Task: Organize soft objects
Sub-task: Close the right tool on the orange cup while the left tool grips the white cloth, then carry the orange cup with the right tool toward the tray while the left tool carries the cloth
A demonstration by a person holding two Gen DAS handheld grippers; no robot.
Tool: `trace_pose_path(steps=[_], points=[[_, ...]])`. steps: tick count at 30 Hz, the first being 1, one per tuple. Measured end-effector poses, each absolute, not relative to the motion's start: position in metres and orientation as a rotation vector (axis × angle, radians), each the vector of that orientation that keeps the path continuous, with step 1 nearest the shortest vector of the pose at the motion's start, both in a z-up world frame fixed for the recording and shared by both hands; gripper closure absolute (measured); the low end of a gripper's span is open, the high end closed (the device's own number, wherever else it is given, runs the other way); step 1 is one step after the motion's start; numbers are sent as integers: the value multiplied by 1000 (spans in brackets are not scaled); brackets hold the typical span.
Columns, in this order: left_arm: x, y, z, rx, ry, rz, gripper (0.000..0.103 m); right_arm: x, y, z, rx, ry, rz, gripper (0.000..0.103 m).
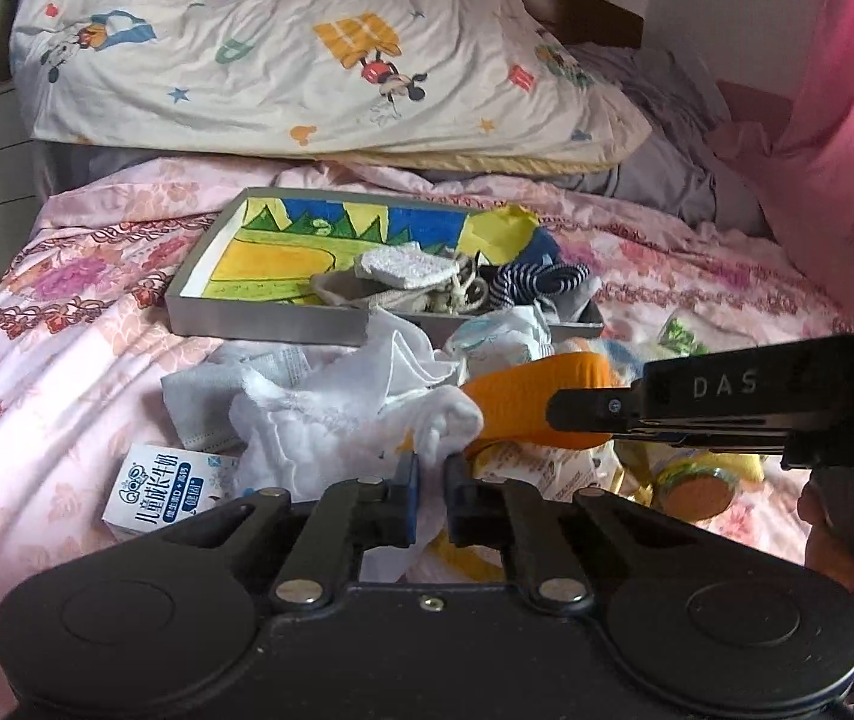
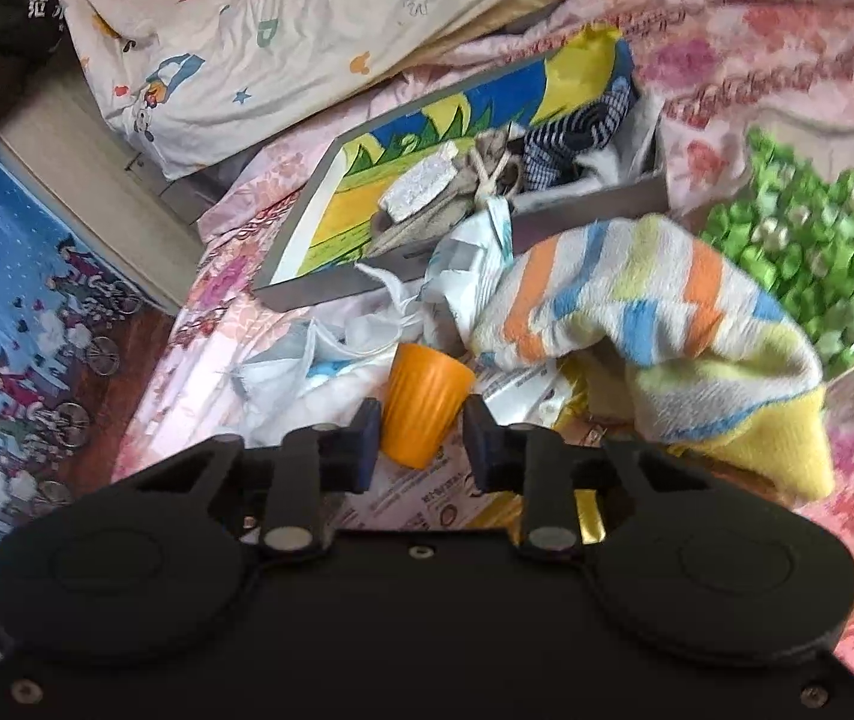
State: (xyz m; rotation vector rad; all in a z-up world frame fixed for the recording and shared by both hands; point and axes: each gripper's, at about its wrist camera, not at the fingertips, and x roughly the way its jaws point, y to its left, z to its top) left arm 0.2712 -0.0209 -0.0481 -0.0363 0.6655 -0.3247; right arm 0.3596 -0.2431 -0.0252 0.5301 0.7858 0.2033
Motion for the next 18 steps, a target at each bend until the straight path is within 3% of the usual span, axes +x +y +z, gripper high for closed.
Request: trace_pose_path(steps=[7,18], points=[[260,-13,-29,-109,655,-316,95,347,-240,-1,441,709,176,91],[237,6,20,-267,620,-326,96,318,-251,45,379,572,188,92]])
